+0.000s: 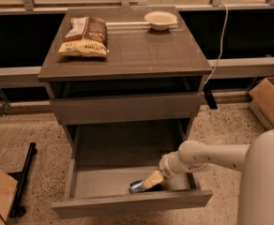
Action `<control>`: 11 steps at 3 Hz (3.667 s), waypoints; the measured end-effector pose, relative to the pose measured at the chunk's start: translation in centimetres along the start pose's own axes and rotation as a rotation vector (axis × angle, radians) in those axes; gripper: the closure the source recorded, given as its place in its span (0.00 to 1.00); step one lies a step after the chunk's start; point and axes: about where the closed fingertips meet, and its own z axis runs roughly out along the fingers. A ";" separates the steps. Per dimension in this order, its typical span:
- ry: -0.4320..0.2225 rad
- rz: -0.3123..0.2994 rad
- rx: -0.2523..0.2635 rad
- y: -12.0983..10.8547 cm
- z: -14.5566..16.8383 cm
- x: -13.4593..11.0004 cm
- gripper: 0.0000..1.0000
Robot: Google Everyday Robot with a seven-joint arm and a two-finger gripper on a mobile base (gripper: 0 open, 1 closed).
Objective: Pick redbull can from middle drawer and place on counter
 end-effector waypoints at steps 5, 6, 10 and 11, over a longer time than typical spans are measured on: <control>0.162 -0.088 -0.088 7.1 3.1 0.5 0.63; 0.133 -0.074 -0.085 7.1 3.3 0.0 0.86; -0.180 -0.135 0.077 9.7 -17.9 -6.3 1.00; -0.079 -0.113 0.158 10.4 -23.1 -5.6 1.00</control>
Offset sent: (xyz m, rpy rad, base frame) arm -0.0398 0.0399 -0.0445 -0.0356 0.1245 0.1004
